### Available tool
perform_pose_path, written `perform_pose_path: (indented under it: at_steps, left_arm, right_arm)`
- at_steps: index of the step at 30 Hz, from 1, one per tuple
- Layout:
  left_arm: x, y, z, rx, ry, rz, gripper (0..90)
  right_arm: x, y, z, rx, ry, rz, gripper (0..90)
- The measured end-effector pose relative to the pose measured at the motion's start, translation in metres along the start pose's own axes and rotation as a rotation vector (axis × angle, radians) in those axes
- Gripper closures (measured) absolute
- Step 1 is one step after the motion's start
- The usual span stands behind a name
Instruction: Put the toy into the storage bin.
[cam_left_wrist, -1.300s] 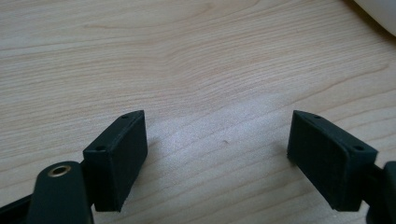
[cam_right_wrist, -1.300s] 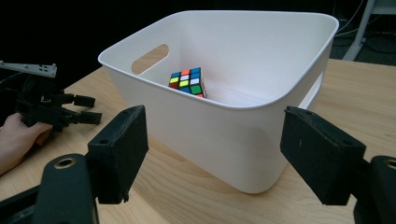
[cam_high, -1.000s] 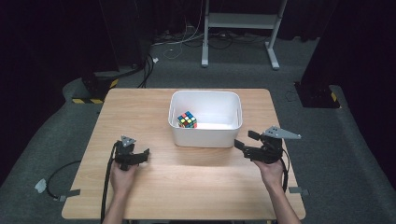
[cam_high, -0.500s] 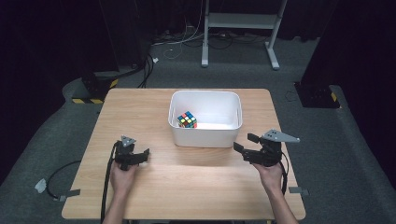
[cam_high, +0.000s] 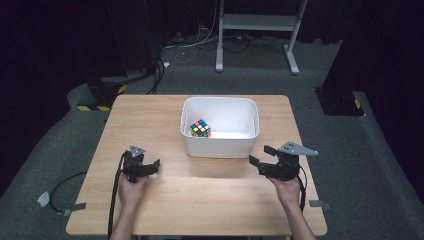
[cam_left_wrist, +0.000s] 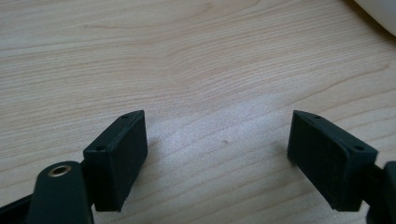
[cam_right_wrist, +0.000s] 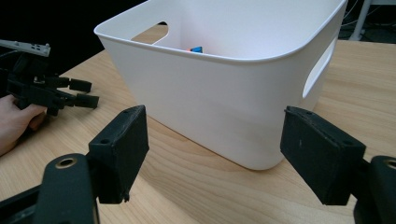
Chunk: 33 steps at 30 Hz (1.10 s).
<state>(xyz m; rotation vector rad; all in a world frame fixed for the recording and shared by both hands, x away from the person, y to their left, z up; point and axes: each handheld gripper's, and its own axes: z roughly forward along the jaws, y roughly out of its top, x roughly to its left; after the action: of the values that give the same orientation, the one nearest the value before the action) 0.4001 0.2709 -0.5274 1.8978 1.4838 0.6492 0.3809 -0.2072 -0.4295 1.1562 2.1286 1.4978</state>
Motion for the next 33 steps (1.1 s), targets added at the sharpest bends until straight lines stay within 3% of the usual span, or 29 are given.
perform_pose_path:
  at_steps: [33]
  left_arm:
    - [0.000,0.000,0.000,-0.001,0.000,-0.002,20.0]
  right_arm:
    - [-0.001,-0.011,0.008,0.025,-0.042,-0.009,23.2]
